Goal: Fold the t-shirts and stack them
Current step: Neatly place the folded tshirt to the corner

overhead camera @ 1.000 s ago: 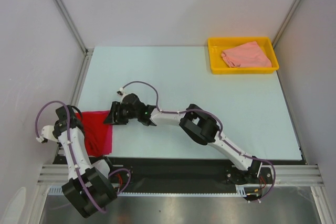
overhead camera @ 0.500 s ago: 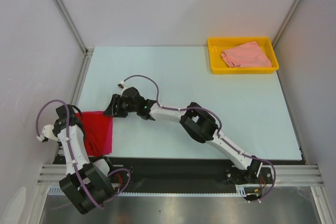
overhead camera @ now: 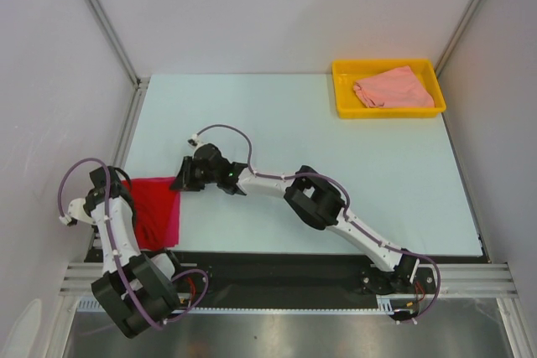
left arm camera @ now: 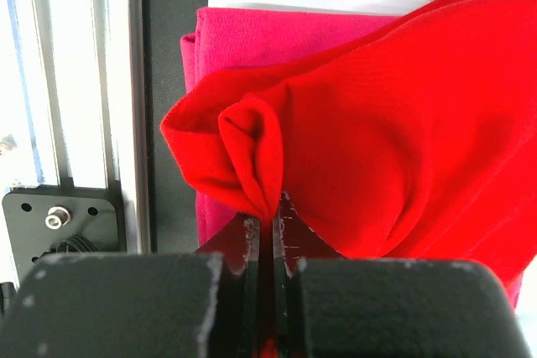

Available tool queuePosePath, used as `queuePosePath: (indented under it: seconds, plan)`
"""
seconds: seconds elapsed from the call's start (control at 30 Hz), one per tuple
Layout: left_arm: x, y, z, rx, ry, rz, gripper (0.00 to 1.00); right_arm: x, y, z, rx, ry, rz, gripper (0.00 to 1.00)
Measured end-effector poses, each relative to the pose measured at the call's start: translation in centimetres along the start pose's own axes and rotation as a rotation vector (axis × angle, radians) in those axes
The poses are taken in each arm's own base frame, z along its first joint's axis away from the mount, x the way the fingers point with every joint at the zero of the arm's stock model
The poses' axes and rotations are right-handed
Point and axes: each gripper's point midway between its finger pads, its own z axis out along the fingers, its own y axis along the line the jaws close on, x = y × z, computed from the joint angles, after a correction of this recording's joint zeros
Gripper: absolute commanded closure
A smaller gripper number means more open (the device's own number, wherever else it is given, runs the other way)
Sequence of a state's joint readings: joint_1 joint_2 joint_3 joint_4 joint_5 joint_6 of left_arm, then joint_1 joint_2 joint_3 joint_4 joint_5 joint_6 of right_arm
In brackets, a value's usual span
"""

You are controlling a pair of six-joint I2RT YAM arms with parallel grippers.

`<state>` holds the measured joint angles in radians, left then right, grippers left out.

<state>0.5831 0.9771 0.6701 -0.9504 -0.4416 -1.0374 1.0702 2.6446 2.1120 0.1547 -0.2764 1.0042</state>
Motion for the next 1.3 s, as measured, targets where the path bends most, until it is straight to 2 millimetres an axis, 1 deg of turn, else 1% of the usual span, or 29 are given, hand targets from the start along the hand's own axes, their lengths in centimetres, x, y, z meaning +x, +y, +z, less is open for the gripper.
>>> queuePosePath:
  seconds: [0.03,0.07,0.1,0.17,0.23,0.33,0.47,0.53,0.6,0.77,0.9,1.13,1.23,1.3]
  plan:
    - [0.0,0.0,0.0,-0.002,0.001,0.001,1.00,0.1,-0.1,0.0,0.003,0.002,-0.003,0.89]
    - [0.0,0.0,0.1,-0.004,0.002,0.002,1.00,0.1,-0.2,0.0,0.004,0.003,-0.008,0.91]
    - [0.1,0.0,0.1,-0.005,0.003,0.003,1.00,0.0,-0.2,0.1,0.004,0.003,-0.011,0.96]
    - [0.1,0.1,0.2,-0.009,0.005,0.004,1.00,-0.1,-0.1,0.0,0.004,0.003,-0.022,1.00]
    - [0.1,0.1,0.2,-0.010,0.006,0.002,1.00,-0.6,0.0,-0.1,0.007,-0.001,-0.044,1.00]
    - [0.0,0.1,0.2,-0.010,0.010,-0.007,1.00,-1.4,0.9,-0.2,0.001,-0.008,-0.083,1.00]
    - [0.1,0.0,0.0,0.005,0.019,-0.023,1.00,-3.2,2.7,-0.6,-0.020,-0.031,-0.131,1.00]
    - [0.2,0.0,-0.1,0.011,0.028,-0.027,0.99,-4.0,3.2,-0.8,-0.031,-0.046,-0.149,1.00]
    - [0.6,-0.1,0.0,0.015,0.046,-0.035,1.00,-4.6,3.1,-1.0,-0.030,-0.054,-0.156,1.00]
    - [1.7,0.4,0.3,0.005,0.094,-0.047,1.00,-5.5,1.8,-1.4,-0.006,-0.047,-0.152,1.00]
    - [1.7,0.6,0.1,0.012,0.103,-0.066,1.00,-6.2,1.5,-1.6,-0.005,-0.052,-0.149,1.00]
    - [2.0,0.9,-0.3,0.018,0.117,-0.078,1.00,-7.7,2.9,-1.6,-0.045,-0.078,-0.155,1.00]
    - [2.3,1.0,-0.2,0.017,0.127,-0.085,1.00,-8.0,3.3,-1.4,-0.060,-0.084,-0.154,1.00]
    - [2.7,1.1,-0.1,0.013,0.138,-0.086,0.99,-8.0,3.0,-1.2,-0.061,-0.084,-0.151,1.00]
